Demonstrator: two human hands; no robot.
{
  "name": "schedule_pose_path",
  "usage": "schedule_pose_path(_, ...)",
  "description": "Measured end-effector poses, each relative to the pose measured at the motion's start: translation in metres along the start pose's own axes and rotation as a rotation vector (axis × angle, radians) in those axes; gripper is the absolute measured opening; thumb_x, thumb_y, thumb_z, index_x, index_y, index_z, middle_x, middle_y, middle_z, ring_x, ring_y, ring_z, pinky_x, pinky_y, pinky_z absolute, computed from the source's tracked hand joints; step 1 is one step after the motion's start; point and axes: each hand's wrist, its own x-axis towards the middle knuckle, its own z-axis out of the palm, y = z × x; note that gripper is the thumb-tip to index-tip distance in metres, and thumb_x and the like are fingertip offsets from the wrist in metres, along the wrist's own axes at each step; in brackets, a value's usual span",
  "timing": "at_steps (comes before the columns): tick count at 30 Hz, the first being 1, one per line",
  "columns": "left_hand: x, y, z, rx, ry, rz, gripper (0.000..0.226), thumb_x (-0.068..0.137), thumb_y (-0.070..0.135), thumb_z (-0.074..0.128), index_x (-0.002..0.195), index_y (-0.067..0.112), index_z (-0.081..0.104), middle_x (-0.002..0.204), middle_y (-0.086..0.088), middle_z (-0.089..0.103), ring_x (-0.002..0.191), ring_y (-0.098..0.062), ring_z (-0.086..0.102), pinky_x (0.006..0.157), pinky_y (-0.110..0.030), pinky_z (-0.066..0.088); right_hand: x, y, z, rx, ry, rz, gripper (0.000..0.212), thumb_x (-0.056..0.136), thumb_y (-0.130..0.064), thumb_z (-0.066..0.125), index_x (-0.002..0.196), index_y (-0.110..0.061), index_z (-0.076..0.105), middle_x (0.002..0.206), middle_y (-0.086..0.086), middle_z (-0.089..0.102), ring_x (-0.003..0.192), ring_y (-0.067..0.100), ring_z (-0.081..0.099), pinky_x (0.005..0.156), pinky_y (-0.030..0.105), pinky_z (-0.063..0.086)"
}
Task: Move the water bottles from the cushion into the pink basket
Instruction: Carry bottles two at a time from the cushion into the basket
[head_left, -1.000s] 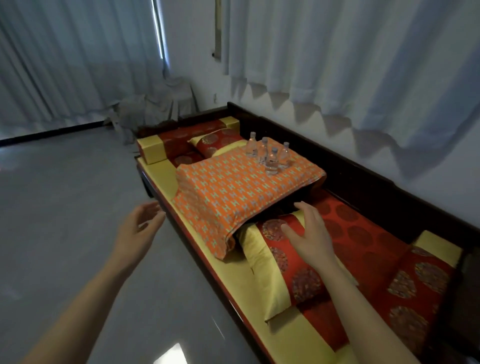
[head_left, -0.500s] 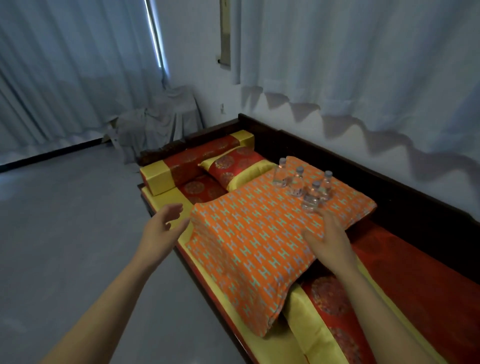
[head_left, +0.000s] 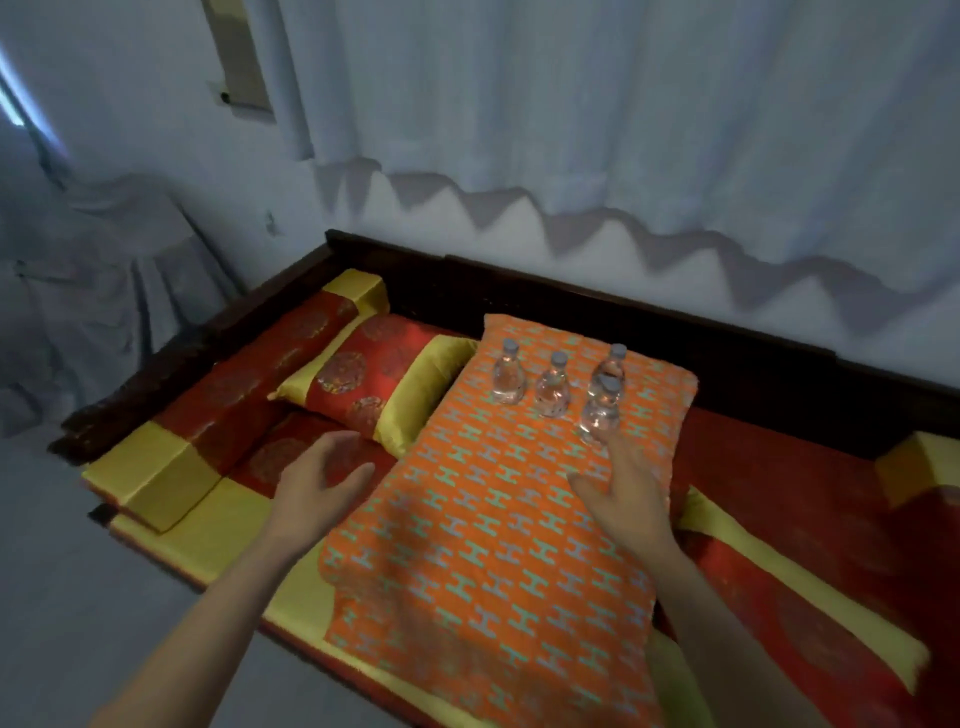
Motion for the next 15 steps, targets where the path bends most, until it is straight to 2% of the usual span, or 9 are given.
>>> schedule_pose_path(4,0.064,-0.017,0.013,-0.074,-0.117,0.009,0.04,0.082,0.02,0.073,0.119,0.012,0.062,0.113,0.001,0.065,0.105,-0.015,0.06,0.091,-0.033,0.047,0.014,-0.003,0.022,0.012,0.007,0.127,0.061,0.082,-0.021,0.071,0.136,-0.009,0.046,0.135,0.009,0.051,0.127,0.024,0.047,0.101,0.032,0.035)
schedule_pose_path(9,0.143,-0.026,0.057,-0.138,-0.262,0.082,0.044,0.078,0.018,0.077,0.118,0.011,0.062,0.114,-0.005,0.066,0.107,-0.021,0.062,0.091,-0.038,0.048,0.05,0.008,0.045,0.062,0.12,0.308,0.064,0.077,-0.027,0.078,0.133,-0.017,0.049,0.132,0.002,0.053,0.12,0.02,0.052,0.088,0.02,0.033)
schedule_pose_path(12,0.186,-0.027,0.092,-0.186,-0.344,0.068,0.058,0.074,0.032,0.079,0.123,0.014,0.056,0.117,-0.002,0.064,0.111,-0.018,0.059,0.092,-0.037,0.046,0.085,0.022,0.063,0.162,0.155,0.369,0.074,0.074,-0.034,0.081,0.138,-0.021,0.046,0.138,-0.002,0.052,0.126,0.017,0.05,0.101,0.031,0.041)
schedule_pose_path(15,0.217,-0.027,0.13,-0.303,-0.402,0.008,0.078,0.07,0.044,0.078,0.136,0.021,0.044,0.126,0.003,0.056,0.119,-0.009,0.05,0.101,-0.033,0.04,0.124,0.038,0.084,0.24,0.178,0.391,0.083,0.072,-0.034,0.083,0.142,-0.02,0.04,0.141,0.003,0.051,0.126,0.02,0.05,0.104,0.043,0.042)
